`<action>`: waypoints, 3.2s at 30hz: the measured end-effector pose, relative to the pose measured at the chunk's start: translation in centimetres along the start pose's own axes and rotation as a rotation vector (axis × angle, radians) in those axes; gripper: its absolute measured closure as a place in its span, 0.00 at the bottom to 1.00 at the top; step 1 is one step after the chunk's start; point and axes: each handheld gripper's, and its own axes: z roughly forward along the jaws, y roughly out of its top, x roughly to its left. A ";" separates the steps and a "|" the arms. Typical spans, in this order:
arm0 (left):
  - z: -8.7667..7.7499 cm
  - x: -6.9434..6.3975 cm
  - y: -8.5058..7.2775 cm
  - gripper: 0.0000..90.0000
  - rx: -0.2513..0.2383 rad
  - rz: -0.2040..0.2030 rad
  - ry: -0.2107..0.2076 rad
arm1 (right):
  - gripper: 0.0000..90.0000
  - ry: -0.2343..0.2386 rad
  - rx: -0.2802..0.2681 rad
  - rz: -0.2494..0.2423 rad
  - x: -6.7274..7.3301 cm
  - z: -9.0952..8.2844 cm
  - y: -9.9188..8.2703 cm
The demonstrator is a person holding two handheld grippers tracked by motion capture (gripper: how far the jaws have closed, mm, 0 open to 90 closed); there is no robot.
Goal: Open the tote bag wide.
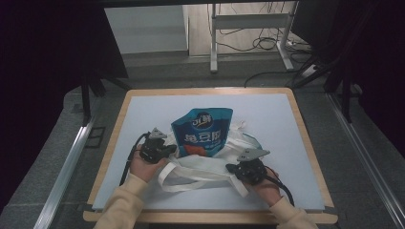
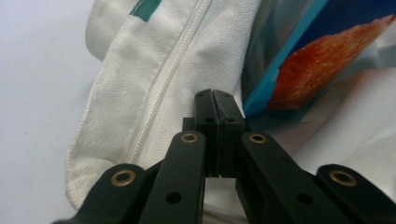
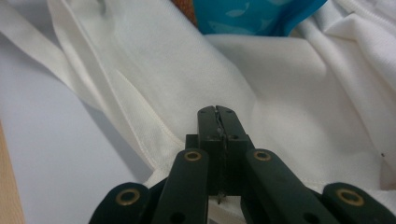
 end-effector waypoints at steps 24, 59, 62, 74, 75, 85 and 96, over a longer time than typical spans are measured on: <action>0.3 0.6 0.7 1.00 -0.015 -0.018 0.007 | 0.99 0.010 0.013 -0.002 0.7 0.1 -1.2; -3.5 -4.1 -1.8 1.00 0.003 0.094 -0.139 | 0.99 -0.134 -0.011 0.087 -5.9 -0.9 5.5; -3.2 -4.0 -2.1 1.00 0.016 0.090 -0.146 | 0.99 -0.155 0.019 0.093 -6.3 -0.1 5.2; -1.6 -4.5 -3.3 1.00 0.086 0.098 -0.164 | 0.99 -0.205 0.035 0.148 -8.5 1.9 4.1; -1.5 -4.5 -3.4 1.00 0.095 0.102 -0.166 | 0.99 -0.202 0.032 0.159 -8.7 2.0 4.0; -1.2 -4.7 -3.6 1.00 0.097 0.101 -0.170 | 0.99 -0.200 0.014 0.178 -8.7 2.1 3.8; -5.5 -4.6 -2.3 1.00 -0.114 0.108 -0.136 | 0.99 -0.184 -0.172 0.160 -6.9 -2.8 4.6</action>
